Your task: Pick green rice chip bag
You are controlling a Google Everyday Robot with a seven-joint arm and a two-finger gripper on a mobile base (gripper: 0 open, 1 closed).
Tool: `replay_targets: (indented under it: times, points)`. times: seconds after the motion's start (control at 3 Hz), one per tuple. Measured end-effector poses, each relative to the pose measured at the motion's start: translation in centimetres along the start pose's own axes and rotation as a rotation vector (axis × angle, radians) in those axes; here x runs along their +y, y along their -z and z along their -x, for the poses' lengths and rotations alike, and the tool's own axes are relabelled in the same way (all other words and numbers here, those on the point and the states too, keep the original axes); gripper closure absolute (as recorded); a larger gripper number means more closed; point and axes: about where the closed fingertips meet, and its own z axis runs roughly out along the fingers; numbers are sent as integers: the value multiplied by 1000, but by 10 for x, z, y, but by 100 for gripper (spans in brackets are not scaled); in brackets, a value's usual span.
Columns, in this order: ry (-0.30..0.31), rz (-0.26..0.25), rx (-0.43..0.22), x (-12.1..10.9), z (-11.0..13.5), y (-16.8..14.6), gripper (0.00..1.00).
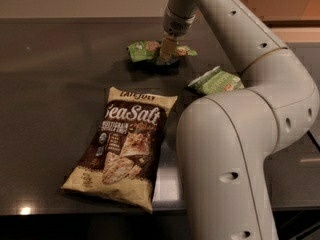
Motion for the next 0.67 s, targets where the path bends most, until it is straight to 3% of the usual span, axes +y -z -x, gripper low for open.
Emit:
replay_targets:
  times: [0.33,0.67]
  points:
    - [5,-32,-1,1,-3,30,87]
    - [29,-72,-19,6,-8,74,100]
